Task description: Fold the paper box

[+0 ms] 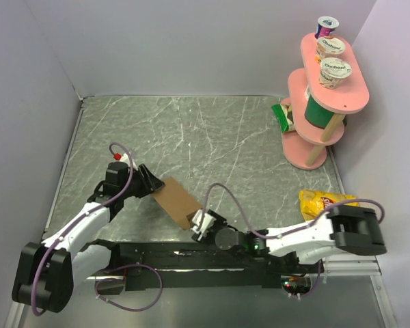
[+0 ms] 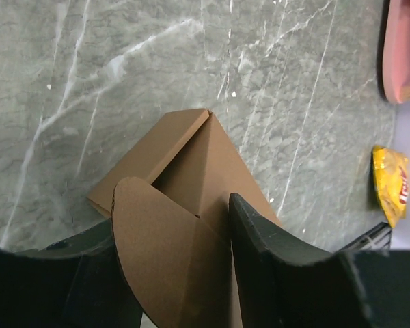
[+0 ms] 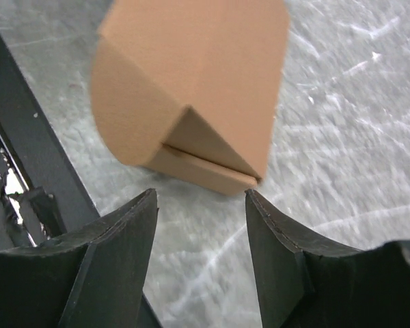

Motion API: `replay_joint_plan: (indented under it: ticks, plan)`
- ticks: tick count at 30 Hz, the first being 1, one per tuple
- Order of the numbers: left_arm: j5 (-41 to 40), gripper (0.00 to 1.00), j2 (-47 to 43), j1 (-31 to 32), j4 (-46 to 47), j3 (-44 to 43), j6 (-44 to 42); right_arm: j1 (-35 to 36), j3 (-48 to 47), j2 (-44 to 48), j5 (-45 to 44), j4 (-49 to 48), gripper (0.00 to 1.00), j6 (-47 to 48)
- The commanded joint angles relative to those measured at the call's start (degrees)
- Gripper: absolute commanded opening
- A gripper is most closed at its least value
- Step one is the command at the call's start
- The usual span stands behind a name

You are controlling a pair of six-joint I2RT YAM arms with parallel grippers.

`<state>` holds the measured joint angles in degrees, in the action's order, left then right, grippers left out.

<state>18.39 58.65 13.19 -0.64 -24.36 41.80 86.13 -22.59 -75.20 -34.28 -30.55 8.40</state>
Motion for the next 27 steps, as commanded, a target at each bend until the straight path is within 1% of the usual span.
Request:
replay_joint_plan:
  ticks: [1, 2, 3, 5, 6, 7, 8, 9, 10, 11, 12, 14, 15, 17, 18, 22, 23, 27]
  plan:
    - [-5.8, 0.50, -1.8, 2.3, -2.6, 0.0, -1.6, -0.4, -0.4, 11.4, -2.7, 11.1, 0.61, -10.5]
    - [-7.0, 0.49, -1.8, 3.0, -3.0, -0.1, -1.7, -0.4, 1.2, 13.7, -1.9, 10.6, 0.60, -10.8]
    - [-7.5, 0.49, -1.8, 3.2, -3.3, -0.2, -1.7, -0.5, 2.2, 18.4, -0.6, 10.2, 0.59, -11.0]
    - [-8.9, 0.50, -1.7, 4.1, -3.7, -0.4, -1.9, -1.0, 3.4, 22.5, -0.1, 10.6, 0.60, -11.6]
    - [-9.4, 0.50, -1.5, 4.4, -3.9, -0.5, -1.9, -2.8, 2.9, 25.2, 1.3, 11.6, 0.61, -12.0]
    - [-9.9, 0.51, -1.6, 4.7, -4.0, -0.6, -1.8, -3.9, 2.1, 25.7, 1.8, 12.5, 0.61, -13.4]
    - [-10.3, 0.51, -1.8, 5.3, -4.2, -0.6, -1.7, -5.2, -0.7, 25.9, 2.3, 13.7, 0.61, -14.5]
    - [-10.9, 0.53, -1.9, 5.4, -4.2, -0.6, -1.6, -6.5, -2.4, 24.8, 3.2, 16.6, 0.61, -16.5]
    - [-11.4, 0.53, -2.4, 5.7, -4.1, -0.6, -1.4, -8.8, -4.1, 23.7, 5.0, 17.4, 0.61, -17.4]
    - [-11.7, 0.54, -2.7, 6.1, -3.9, -0.5, -1.3, -9.6, -7.3, 22.4, 5.4, 18.4, 0.61, -18.2]
    - [-12.3, 0.55, -2.9, 6.1, -3.8, -0.4, -1.1, -10.3, -8.9, 19.1, 6.2, 19.2, 0.61, -19.1]
    - [-12.3, 0.60, -3.0, 6.3, -3.6, -0.2, -1.0, -11.9, -12.7, 15.4, 8.7, 19.3, 0.61, -20.0]
    - [-12.1, 0.59, -3.0, 6.4, -3.4, -0.2, -1.1, -12.2, -13.7, 11.6, 9.3, 18.7, 0.61, -19.9]
    - [-12.0, 0.60, -2.6, 6.7, -3.3, -0.2, -1.2, -12.5, -16.9, 7.5, 11.0, 17.2, 0.61, -19.9]
    - [-11.9, 0.60, -2.5, 6.8, -3.3, -0.2, -1.2, -12.6, -17.7, 3.8, 11.6, 16.2, 0.61, -19.2]
    - [-12.1, 0.61, -2.5, 7.3, -3.0, -0.2, -1.2, -12.6, -21.3, -4.0, 13.1, 14.4, 0.60, -18.8]
    - [-12.2, 0.64, -2.5, 7.4, -3.6, -0.5, -1.3, -12.7, -22.5, -6.1, 13.3, 15.2, 0.59, -18.9]
    - [-13.5, 0.71, -3.4, 7.6, -5.4, -2.3, -1.8, -13.6, -22.7, -8.6, 15.5, 16.5, 0.58, -20.8]
